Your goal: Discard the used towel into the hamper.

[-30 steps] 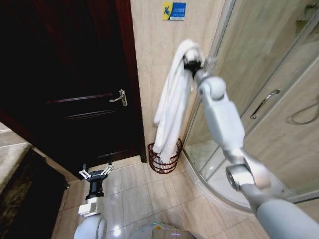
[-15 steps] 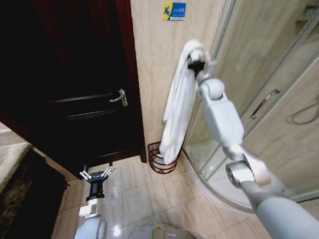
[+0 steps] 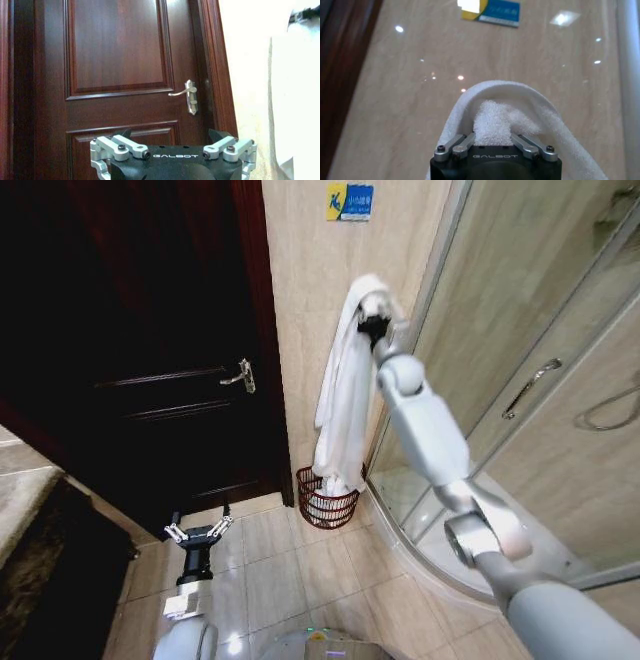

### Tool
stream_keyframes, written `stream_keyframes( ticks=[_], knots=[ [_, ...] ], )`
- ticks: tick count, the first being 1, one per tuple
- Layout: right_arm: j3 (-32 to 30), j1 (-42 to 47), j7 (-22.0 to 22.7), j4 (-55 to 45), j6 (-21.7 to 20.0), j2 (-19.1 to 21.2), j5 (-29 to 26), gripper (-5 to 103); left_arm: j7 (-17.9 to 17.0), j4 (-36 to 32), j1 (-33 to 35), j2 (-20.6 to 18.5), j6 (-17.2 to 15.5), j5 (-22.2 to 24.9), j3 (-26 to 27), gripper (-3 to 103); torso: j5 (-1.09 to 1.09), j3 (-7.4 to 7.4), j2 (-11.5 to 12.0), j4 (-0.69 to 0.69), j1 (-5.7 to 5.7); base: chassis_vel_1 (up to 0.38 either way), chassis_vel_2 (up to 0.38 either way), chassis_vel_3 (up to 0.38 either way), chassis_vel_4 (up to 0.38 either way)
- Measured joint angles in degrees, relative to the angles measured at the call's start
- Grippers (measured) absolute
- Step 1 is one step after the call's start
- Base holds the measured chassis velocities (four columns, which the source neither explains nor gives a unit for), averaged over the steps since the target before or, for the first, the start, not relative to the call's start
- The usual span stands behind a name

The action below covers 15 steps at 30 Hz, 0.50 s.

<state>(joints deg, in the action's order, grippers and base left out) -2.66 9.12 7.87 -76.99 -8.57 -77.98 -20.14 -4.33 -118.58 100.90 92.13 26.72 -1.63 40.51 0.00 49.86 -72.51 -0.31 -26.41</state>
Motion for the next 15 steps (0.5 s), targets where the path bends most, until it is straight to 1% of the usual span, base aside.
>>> stream_keyframes(
  ticks=[7, 9, 12, 13, 15],
  knots=[
    [-0.7, 5.2, 0.5, -3.5, -1.2, 0.6, -0.9, 15, -0.1, -0.6, 0.9, 0.0, 0.3, 0.2, 0.3, 100, -0.01, -0.02, 0.0, -0.03, 0.01, 0.000, 0.000, 0.000, 0.000],
    [-2.1, 9.2, 0.4, -4.5, -1.4, 1.5, -0.8, 15, -0.1, -0.6, 0.9, 0.0, 0.6, 0.3, 0.3, 100, -0.01, -0.02, 0.0, 0.00, 0.01, 0.000, 0.000, 0.000, 0.000],
    [-4.1, 14.9, -0.8, -5.3, -1.2, 2.7, -0.1, 15, -0.1, -0.5, 0.9, 0.0, 0.7, 0.3, 0.3, 100, 0.01, -0.01, 0.0, 0.01, 0.00, 0.000, 0.000, 0.000, 0.000],
    [-4.1, 14.9, -0.8, -5.3, -1.2, 2.7, -0.1, 15, -0.1, -0.5, 0.9, 0.0, 0.7, 0.3, 0.3, 100, 0.01, -0.01, 0.0, 0.01, 0.00, 0.000, 0.000, 0.000, 0.000],
    [-5.7, 19.2, -2.0, -5.3, -0.4, 3.5, 1.7, 15, -0.1, -0.3, 1.0, 0.0, 0.9, 0.4, 0.3, 100, 0.02, -0.01, 0.0, 0.02, 0.01, 0.000, 0.000, 0.000, 0.000]
  ],
)
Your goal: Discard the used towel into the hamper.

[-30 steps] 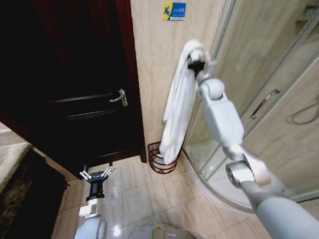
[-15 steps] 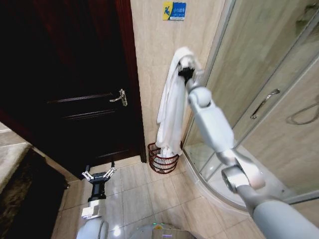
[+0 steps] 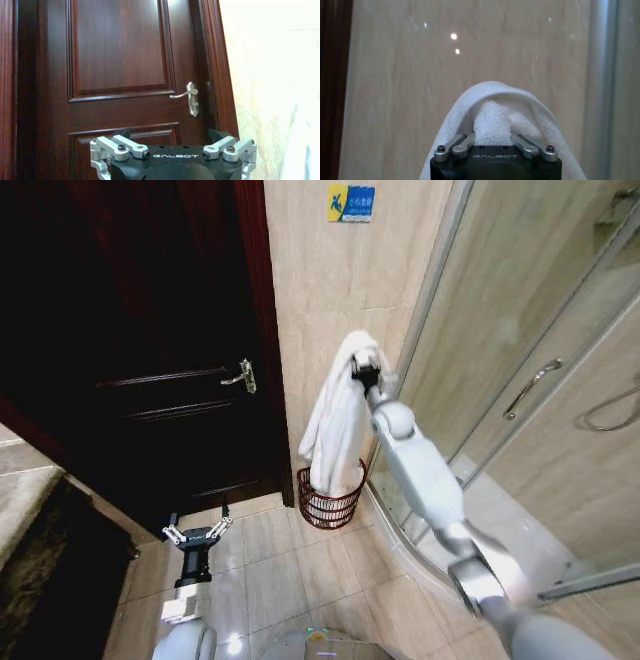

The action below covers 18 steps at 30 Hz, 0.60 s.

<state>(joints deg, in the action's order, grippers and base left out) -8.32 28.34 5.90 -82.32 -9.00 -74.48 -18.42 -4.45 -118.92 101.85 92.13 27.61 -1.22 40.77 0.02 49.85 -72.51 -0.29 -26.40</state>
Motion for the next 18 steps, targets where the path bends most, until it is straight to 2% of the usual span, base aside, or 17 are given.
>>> stream_keyframes(
  ticks=[5, 6, 7, 9, 10, 14, 18],
  knots=[
    [-2.1, 2.4, -0.3, 2.6, 1.4, 0.8, 4.1, 15, 0.0, 0.2, 0.2, 0.0, 0.6, 0.1, 0.0, 100, 0.00, 0.00, 0.0, -0.02, 0.00, 0.000, 0.000, 0.000, 0.000],
    [-2.9, 1.7, 0.6, 4.7, 3.0, 1.3, 6.2, 15, 0.0, 0.2, 0.4, 0.0, 0.8, 0.5, 0.1, 100, 0.01, 0.00, 0.0, -0.01, 0.00, 0.000, 0.000, 0.000, 0.000],
    [-2.9, 1.7, 0.6, 4.7, 3.0, 1.3, 6.2, 15, 0.0, 0.2, 0.4, 0.0, 0.8, 0.5, 0.1, 100, 0.01, 0.00, 0.0, -0.01, 0.00, 0.000, 0.000, 0.000, 0.000],
    [-3.6, -2.2, 2.8, 8.1, 6.0, 2.0, 7.9, 15, -0.1, 0.2, 0.6, 0.0, 1.0, 0.9, 0.2, 100, 0.01, 0.01, 0.0, 0.00, -0.01, 0.000, 0.000, 0.000, 0.000],
    [-3.6, -2.2, 2.8, 8.1, 6.0, 2.0, 7.9, 15, -0.1, 0.2, 0.6, 0.0, 1.0, 0.9, 0.2, 100, 0.01, 0.01, 0.0, 0.00, -0.01, 0.000, 0.000, 0.000, 0.000],
    [-3.5, -10.7, 5.7, 11.2, 10.2, 1.7, 7.4, 15, -0.1, 0.3, 0.7, 0.0, 1.2, 0.9, 0.1, 100, -0.04, 0.00, 0.0, -0.02, -0.02, 0.000, 0.000, 0.000, 0.000],
    [-2.2, -11.8, 5.8, 10.1, 11.1, 0.7, 6.1, 15, -0.1, 0.3, 0.7, 0.0, 1.4, 0.5, 0.0, 100, -0.08, -0.02, 0.0, -0.03, 0.00, 0.000, 0.000, 0.000, 0.000]
  ],
)
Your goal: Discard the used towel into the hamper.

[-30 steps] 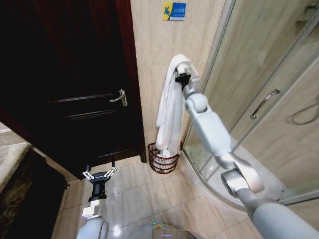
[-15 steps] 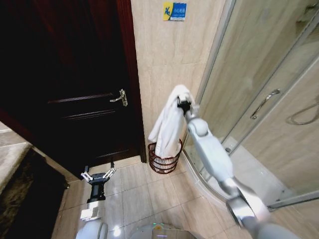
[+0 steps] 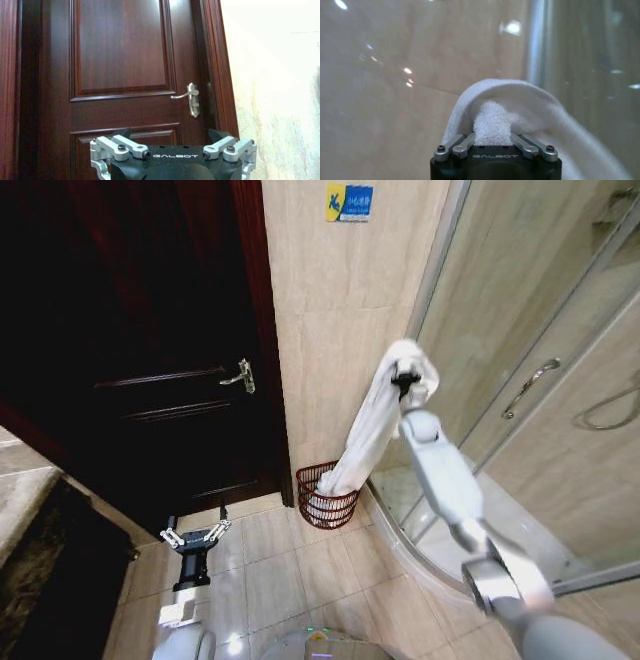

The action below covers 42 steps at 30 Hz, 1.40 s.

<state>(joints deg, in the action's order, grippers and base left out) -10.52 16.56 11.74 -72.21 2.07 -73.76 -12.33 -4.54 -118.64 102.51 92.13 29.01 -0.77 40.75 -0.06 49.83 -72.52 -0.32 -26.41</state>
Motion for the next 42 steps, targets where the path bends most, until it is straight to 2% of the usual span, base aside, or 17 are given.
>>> stream_keyframes(
  ticks=[4, 9, 11, 14, 19, 21, 23, 24, 28, 30, 32, 36, 42],
  knots=[
    [3.3, 4.8, -1.7, -1.7, 0.5, -2.3, -0.9, 15, 0.0, 0.0, 0.1, 0.0, 0.3, -0.4, -0.1, 100, 0.06, 0.02, 0.0, 0.02, 0.00, 0.000, 0.000, 0.000, 0.000],
    [5.9, 9.1, -5.5, -1.5, 4.0, -6.3, -0.4, 15, -0.1, 0.1, 0.4, 0.0, 0.8, -0.8, -0.2, 100, 0.05, 0.02, 0.0, 0.01, 0.00, 0.000, 0.000, 0.000, 0.000],
    [7.1, 10.3, -7.3, -2.2, 4.4, -8.4, -3.7, 15, -0.1, 0.2, 0.4, 0.0, 0.9, -0.8, -0.3, 100, 0.06, 0.02, 0.0, -0.01, 0.00, 0.000, 0.000, 0.000, 0.000],
    [7.2, 9.8, -7.6, -3.6, 4.1, -9.7, -9.8, 15, -0.1, 0.3, 0.4, 0.0, 0.9, -0.8, -0.3, 100, 0.05, 0.02, 0.0, -0.01, 0.01, 0.000, 0.000, 0.000, 0.000],
    [4.8, 7.5, -5.7, -2.4, 2.9, -9.2, -12.4, 15, -0.1, 0.8, 0.0, 0.0, 0.9, -0.8, -0.3, 100, 0.05, 0.01, 0.0, 0.00, 0.01, 0.000, 0.000, 0.000, 0.000],
    [3.1, 7.2, -4.9, 0.7, 3.2, -8.0, -10.4, 15, -0.1, 1.0, -0.2, 0.0, 0.9, -0.7, -0.4, 100, 0.04, 0.01, 0.0, 0.02, 0.01, 0.000, 0.000, 0.000, 0.000],
    [1.0, 7.8, -5.2, 4.5, 5.0, -7.0, -5.5, 15, -0.1, 1.2, -0.4, 0.0, 0.8, -0.7, -0.5, 100, 0.06, 0.02, 0.0, 0.04, -0.01, 0.000, 0.000, 0.000, 0.000],
    [1.0, 7.8, -5.2, 4.5, 5.0, -7.0, -5.5, 15, -0.1, 1.2, -0.4, 0.0, 0.8, -0.7, -0.5, 100, 0.06, 0.02, 0.0, 0.04, -0.01, 0.000, 0.000, 0.000, 0.000],
    [-2.6, 9.7, -6.2, 11.7, 9.9, -6.0, 5.1, 15, -0.1, 1.8, -0.8, 0.0, 0.7, -0.7, -0.6, 100, 0.08, 0.02, 0.0, 0.04, -0.01, 0.000, 0.000, 0.000, 0.000],
    [-2.8, 9.7, -6.2, 12.2, 10.2, -6.0, 5.8, 15, -0.1, 1.8, -0.8, 0.0, 0.7, -0.7, -0.6, 100, 0.08, 0.02, 0.0, 0.04, -0.01, 0.000, 0.000, 0.000, 0.000],
    [-3.6, 9.4, -6.1, 14.1, 12.7, -6.1, 9.3, 15, -0.1, 2.0, -0.7, 0.0, 0.7, -0.7, -0.6, 100, 0.08, 0.02, 0.0, 0.02, 0.00, 0.000, 0.000, 0.000, 0.000],
    [-2.8, 8.5, -6.4, 13.7, 14.3, -6.7, 9.8, 15, -0.1, 2.4, -0.7, 0.0, 0.9, -0.7, -0.5, 100, 0.06, 0.01, 0.0, 0.02, 0.00, 0.000, 0.000, 0.000, 0.000],
    [-0.2, 9.4, -9.3, 11.0, 12.8, -8.2, 8.0, 15, -0.5, 1.4, -0.6, 0.0, 0.6, -0.7, -0.5, 100, 0.07, 0.01, 0.0, 0.00, 0.00, 0.000, 0.000, 0.000, 0.000]
  ],
)
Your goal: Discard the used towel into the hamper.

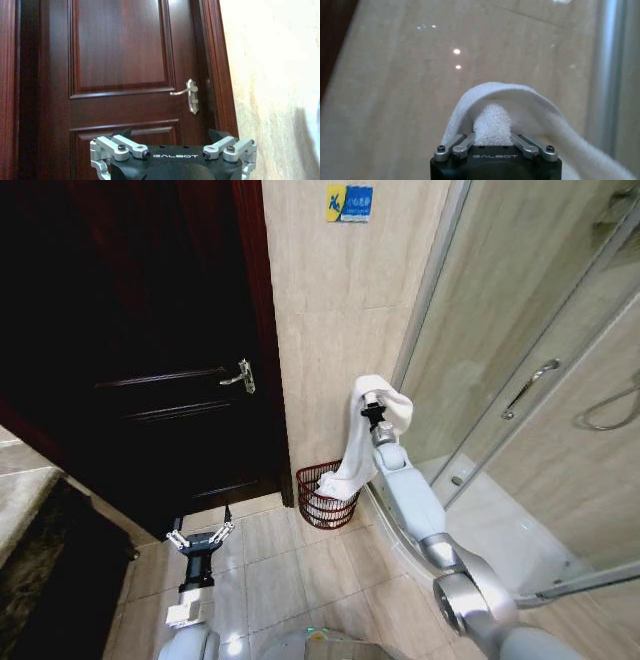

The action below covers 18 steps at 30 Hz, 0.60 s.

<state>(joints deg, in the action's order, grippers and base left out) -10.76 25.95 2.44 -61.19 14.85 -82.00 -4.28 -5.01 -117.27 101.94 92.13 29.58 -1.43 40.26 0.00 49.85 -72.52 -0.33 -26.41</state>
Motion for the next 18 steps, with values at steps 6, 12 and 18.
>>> stream_keyframes(
  ticks=[6, 12, 18],
  knots=[
    [0.6, 2.2, -1.9, -0.4, -1.8, -1.2, -4.4, 15, 0.1, -0.7, -0.2, 0.0, -0.9, 0.0, 0.1, 100, 0.00, 0.00, 0.0, 0.01, 0.00, 0.000, 0.000, 0.000, 0.000],
    [-0.3, 4.1, -1.1, -0.8, -4.8, -0.8, -10.1, 15, 0.1, -0.2, -0.2, 0.0, -0.9, 0.0, -0.1, 100, -0.01, 0.00, 0.0, 0.01, 0.01, 0.000, 0.000, 0.000, 0.000],
    [-2.7, 5.0, 1.6, 4.4, -6.2, 0.1, -8.8, 15, 0.1, 0.0, -0.3, 0.0, -0.9, 0.2, -0.2, 100, 0.00, 0.00, 0.0, 0.04, 0.00, 0.000, 0.000, 0.000, 0.000]
  ],
)
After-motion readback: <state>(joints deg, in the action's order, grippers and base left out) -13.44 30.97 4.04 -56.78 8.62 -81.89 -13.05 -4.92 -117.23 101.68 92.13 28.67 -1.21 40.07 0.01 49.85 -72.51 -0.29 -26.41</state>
